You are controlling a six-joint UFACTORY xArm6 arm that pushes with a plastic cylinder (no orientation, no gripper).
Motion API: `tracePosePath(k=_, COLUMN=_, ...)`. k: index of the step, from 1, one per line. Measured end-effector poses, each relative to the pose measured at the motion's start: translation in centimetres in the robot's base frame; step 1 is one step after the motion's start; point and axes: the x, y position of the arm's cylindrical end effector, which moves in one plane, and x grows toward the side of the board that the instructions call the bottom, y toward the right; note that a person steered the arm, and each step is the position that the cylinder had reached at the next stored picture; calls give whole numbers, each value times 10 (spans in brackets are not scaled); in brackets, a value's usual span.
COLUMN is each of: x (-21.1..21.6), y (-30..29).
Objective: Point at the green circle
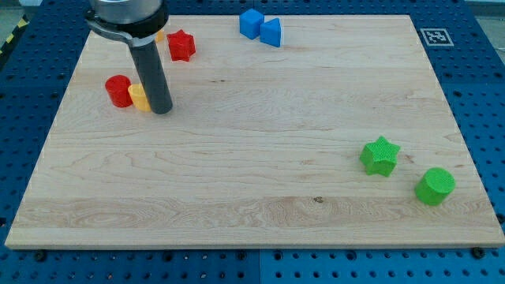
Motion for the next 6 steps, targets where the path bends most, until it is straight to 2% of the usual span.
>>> tracePosePath(k=1, x=3, y=59)
tracePosePath(k=3, x=17, y=236)
tracePosePath(k=4, x=41, y=327)
tracePosePath(k=5, x=82, y=384)
tracePosePath(k=6, x=138, y=396)
